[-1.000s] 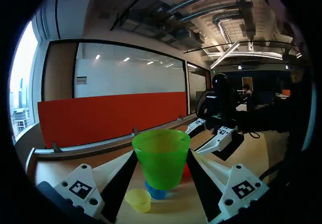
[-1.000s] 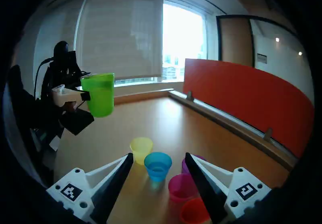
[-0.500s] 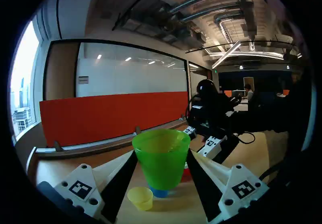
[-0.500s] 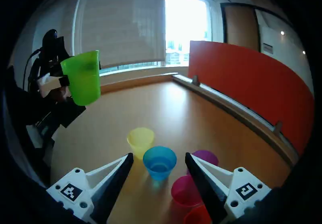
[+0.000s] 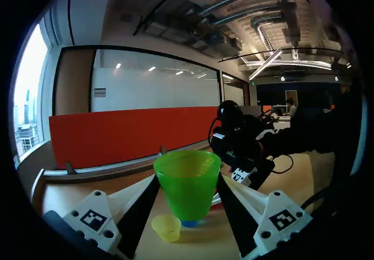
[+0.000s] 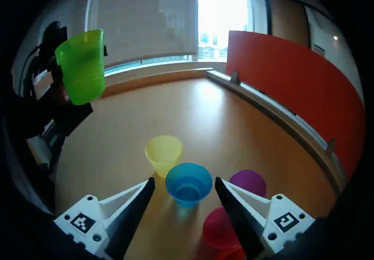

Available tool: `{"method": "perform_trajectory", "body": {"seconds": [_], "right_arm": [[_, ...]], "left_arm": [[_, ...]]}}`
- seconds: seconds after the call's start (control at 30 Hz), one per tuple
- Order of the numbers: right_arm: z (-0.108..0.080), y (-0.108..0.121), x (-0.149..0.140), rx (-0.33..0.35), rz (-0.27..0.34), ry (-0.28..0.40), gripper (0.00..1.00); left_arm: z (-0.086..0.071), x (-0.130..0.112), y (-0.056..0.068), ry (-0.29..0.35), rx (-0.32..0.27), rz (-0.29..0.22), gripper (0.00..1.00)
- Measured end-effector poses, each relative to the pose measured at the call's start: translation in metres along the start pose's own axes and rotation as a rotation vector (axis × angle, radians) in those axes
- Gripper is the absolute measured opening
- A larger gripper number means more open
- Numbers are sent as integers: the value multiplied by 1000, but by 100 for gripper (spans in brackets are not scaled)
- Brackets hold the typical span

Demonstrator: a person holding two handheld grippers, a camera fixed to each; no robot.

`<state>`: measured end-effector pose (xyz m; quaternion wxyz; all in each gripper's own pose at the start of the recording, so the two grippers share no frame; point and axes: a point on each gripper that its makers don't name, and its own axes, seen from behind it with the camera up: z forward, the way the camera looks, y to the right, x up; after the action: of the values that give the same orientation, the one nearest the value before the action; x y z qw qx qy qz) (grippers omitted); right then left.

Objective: Pour water

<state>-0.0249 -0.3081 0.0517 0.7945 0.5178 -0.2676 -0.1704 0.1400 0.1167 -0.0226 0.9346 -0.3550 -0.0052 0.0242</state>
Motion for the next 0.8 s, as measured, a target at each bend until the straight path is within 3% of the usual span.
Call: {"method": "perform_trajectory", "body": {"seconds": [0.47, 0.8], "right_arm": [[24, 2, -14, 0, -13, -90, 100], [36, 5, -18, -20, -18, -131, 100]], "left_arm": [[-9, -9, -16, -4, 40, -8, 84], [-12, -12, -19, -5, 44, -9, 84]]}}
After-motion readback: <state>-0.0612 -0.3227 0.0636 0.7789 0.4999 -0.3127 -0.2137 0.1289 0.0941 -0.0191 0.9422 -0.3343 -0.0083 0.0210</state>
